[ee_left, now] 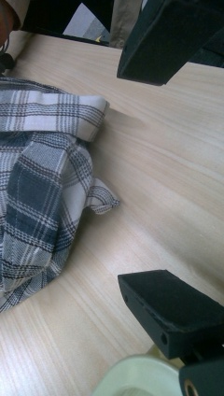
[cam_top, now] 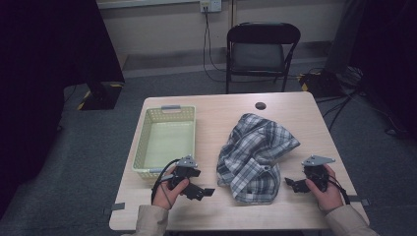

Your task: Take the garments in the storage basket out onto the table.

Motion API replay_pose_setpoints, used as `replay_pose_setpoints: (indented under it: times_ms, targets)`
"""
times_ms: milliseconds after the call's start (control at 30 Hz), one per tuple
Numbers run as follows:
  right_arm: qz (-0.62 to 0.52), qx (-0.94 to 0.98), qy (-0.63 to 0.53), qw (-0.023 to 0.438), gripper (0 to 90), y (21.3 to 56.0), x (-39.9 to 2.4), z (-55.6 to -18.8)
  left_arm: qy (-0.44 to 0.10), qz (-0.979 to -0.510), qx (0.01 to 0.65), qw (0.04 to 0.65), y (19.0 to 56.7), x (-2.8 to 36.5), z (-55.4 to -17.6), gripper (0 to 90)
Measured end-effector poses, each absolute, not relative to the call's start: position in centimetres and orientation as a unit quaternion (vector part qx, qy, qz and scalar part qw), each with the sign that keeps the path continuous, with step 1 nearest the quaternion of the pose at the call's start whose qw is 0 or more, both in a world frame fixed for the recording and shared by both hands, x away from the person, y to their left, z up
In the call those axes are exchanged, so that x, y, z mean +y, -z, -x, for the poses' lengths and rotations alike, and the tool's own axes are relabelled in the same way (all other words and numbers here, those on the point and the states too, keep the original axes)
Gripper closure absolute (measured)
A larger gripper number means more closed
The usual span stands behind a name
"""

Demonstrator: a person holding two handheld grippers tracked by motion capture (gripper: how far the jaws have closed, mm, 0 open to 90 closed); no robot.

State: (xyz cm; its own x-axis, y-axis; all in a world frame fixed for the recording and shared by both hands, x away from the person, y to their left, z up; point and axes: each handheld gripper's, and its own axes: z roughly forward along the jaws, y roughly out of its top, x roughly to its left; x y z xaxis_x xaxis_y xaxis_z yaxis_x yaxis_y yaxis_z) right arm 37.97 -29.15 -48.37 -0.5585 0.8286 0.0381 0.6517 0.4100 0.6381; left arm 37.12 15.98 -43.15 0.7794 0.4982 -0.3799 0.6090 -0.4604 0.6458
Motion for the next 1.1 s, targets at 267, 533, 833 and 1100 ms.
replay_pose_setpoints:
  times_ms: [267, 533, 833, 1100]
  targets:
    - [-0.447, 0.827, -0.308, 0.144, 0.0, 48.4, -29.2, -38.0, 0.071, -0.852, 0.328, 0.402, 43.6, 16.9, -36.6, 2.8]
    - [-0.447, 0.827, -0.308, 0.144, 0.0, 48.4, -29.2, -38.0, 0.071, -0.847, 0.338, 0.403, 43.9, 18.1, -36.3, 2.7]
    - [-0.447, 0.827, -0.308, 0.144, 0.0, 48.4, -29.2, -38.0, 0.066, -0.844, 0.345, 0.405, 43.9, 19.1, -36.1, 2.7]
    - [-0.447, 0.827, -0.308, 0.144, 0.0, 48.4, -29.2, -38.0, 0.06, -0.84, 0.352, 0.407, 44.0, 20.2, -35.9, 2.7]
